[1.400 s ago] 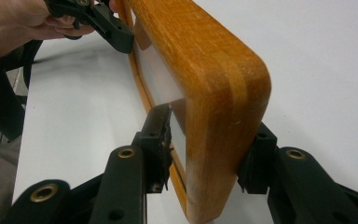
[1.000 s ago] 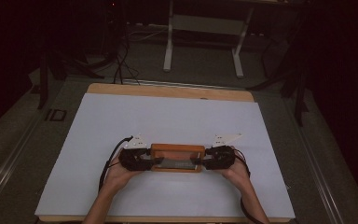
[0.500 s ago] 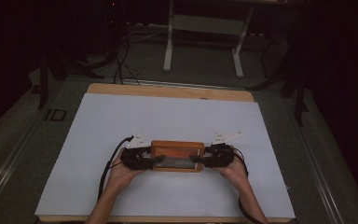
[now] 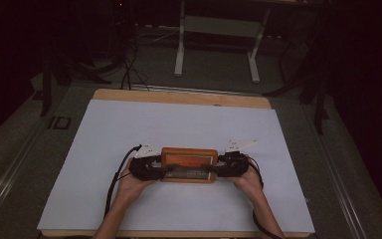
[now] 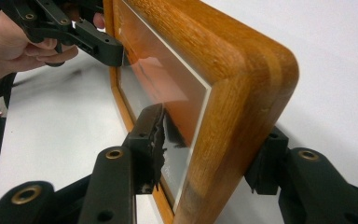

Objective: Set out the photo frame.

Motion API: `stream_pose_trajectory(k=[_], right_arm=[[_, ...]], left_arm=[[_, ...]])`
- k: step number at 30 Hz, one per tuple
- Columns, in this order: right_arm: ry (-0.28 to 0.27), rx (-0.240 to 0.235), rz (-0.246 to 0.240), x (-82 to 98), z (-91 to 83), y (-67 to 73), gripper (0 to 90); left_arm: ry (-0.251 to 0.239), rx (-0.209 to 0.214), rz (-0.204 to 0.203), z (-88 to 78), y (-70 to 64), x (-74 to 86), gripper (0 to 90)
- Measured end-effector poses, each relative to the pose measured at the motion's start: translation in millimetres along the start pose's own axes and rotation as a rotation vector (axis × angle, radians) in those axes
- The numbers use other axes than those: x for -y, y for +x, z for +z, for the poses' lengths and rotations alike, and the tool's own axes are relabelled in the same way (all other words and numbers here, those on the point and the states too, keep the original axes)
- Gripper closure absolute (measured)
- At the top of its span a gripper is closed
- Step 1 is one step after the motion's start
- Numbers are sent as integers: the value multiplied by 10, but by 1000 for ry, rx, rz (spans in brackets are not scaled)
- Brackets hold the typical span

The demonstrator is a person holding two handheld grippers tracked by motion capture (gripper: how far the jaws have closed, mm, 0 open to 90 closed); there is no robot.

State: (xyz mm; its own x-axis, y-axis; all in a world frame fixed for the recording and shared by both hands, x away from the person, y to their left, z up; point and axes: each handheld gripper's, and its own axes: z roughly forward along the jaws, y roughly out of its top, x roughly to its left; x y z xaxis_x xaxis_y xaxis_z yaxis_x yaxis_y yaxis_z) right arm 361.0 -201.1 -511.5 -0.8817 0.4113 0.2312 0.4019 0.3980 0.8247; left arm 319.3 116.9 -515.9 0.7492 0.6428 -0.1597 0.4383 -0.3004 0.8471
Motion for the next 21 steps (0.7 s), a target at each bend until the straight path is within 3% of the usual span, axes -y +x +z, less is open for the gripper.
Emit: stream_pose_trajectory(k=[13, 21], right_arm=[[0, 4, 3, -1, 1, 5, 524], [7, 27, -1, -3, -41, 11, 480]], left_arm=[[4, -2, -6, -10, 0, -2, 488], [-20, -3, -26, -87, 43, -9, 452]])
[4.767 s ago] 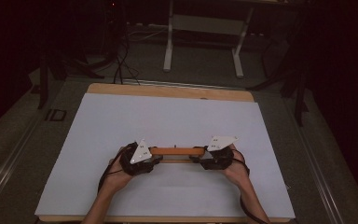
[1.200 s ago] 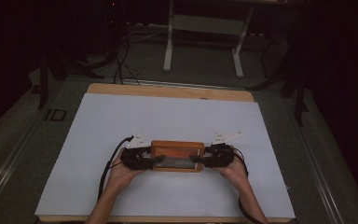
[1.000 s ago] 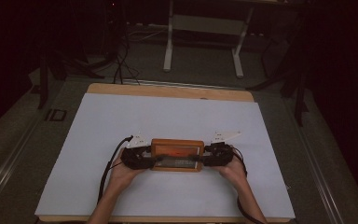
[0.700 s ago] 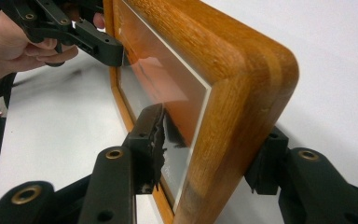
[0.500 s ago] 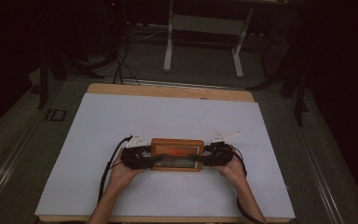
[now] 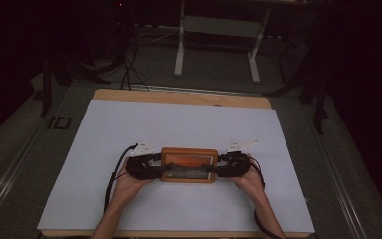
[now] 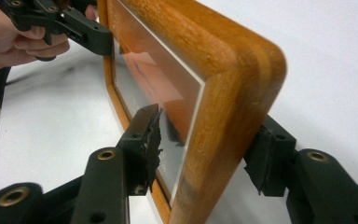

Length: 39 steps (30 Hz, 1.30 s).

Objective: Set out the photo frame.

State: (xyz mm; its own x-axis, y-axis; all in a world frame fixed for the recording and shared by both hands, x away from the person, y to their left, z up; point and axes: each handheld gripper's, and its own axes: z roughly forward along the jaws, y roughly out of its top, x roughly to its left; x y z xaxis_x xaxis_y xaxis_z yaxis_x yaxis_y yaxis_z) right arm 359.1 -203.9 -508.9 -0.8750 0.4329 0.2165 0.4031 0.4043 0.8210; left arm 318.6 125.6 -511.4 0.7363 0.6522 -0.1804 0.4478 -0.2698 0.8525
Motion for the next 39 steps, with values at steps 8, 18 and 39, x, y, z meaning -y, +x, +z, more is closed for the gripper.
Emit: stream_pose_trajectory(k=[8, 18, 39], right_arm=[[3, 8, -9, -56, -68, 34, 434], [14, 10, -10, -84, -133, 54, 406], [-4, 50, 10, -20, -432, -38, 408]], left_arm=[[-29, -11, -7, -94, 14, -22, 434], [-44, -38, 21, -154, -34, -64, 409], [-62, -137, 9, -372, 89, -45, 396]])
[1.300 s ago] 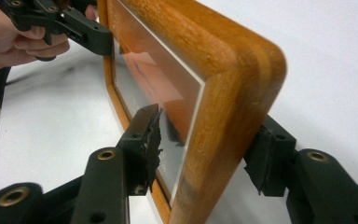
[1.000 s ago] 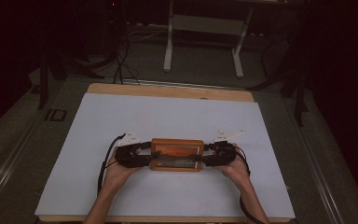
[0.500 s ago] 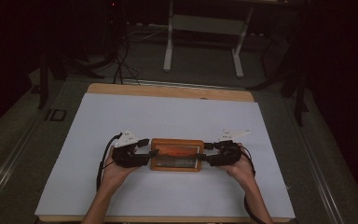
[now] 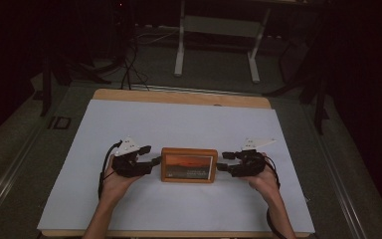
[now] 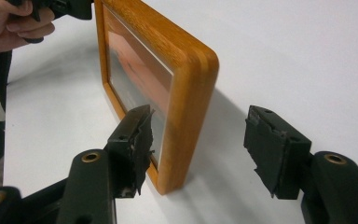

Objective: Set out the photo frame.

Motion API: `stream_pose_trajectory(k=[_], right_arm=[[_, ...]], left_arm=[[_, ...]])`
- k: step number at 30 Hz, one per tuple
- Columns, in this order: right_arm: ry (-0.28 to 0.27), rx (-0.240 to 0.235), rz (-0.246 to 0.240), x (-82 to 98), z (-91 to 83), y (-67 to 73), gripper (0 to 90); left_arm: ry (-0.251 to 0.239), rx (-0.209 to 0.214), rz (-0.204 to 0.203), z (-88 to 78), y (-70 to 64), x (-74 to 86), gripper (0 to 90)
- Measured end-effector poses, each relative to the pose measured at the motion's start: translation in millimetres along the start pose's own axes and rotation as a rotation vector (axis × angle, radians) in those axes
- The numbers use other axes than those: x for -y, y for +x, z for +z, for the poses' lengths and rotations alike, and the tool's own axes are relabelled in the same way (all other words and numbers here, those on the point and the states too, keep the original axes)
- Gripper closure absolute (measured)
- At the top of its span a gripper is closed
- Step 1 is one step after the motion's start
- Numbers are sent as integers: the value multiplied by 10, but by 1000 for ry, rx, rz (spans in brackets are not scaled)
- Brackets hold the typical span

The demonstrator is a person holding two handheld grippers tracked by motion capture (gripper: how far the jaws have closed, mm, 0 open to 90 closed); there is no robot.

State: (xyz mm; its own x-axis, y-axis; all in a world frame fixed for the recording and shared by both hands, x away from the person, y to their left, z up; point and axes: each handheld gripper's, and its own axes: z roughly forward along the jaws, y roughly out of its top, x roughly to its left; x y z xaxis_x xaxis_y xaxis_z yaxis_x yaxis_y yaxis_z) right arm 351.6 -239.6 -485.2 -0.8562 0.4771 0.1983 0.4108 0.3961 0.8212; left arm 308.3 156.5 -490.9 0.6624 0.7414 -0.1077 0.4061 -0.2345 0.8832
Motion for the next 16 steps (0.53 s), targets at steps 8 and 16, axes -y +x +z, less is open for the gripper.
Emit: stream_pose_trajectory(k=[8, 16], right_arm=[[28, 22, 10, 60, -85, -75, 411], [68, 69, 31, 140, -100, -163, 408]], left_arm=[[47, -89, 6, -16, 84, 69, 395], [151, -230, 25, 59, 152, 165, 378]])
